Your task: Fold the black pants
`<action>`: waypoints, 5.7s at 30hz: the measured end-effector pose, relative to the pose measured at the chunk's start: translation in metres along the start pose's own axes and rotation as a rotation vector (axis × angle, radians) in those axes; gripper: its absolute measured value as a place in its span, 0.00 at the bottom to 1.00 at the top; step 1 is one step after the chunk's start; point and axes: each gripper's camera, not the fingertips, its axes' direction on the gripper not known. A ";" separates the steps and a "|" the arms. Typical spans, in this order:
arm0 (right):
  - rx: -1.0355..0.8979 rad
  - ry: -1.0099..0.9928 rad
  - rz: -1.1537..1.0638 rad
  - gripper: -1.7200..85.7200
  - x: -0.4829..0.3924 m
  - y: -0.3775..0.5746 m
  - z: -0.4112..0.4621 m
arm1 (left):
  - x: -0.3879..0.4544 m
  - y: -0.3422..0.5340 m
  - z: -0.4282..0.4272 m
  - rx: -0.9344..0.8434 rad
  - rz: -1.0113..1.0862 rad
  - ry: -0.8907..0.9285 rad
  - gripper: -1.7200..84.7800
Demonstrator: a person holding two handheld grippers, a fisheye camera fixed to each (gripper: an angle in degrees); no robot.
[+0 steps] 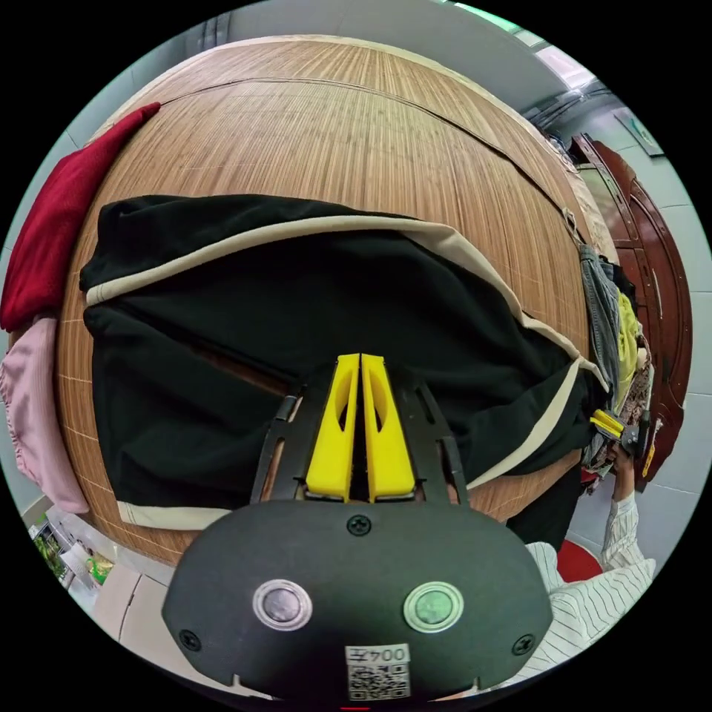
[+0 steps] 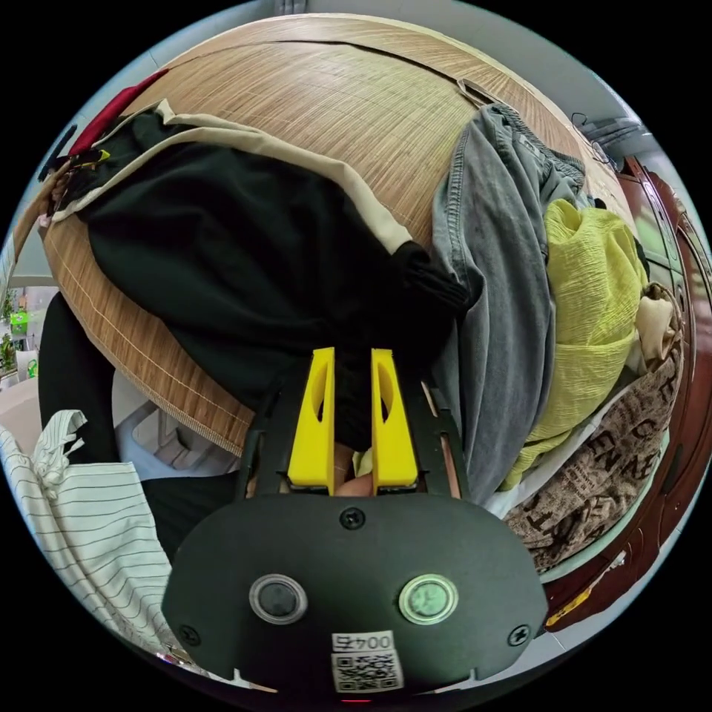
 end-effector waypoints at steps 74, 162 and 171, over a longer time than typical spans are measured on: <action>0.453 -0.417 -0.252 0.06 -0.497 -0.581 -0.144 | -0.240 0.364 -0.093 0.579 -0.413 -0.101 0.04; 0.492 -0.242 0.220 0.06 0.011 0.144 -0.055 | -0.282 -0.020 -0.109 0.309 -0.583 -0.096 0.19; 0.458 -0.213 0.378 0.06 0.058 0.193 -0.038 | -0.218 -0.042 -0.085 0.334 -0.393 -0.312 0.08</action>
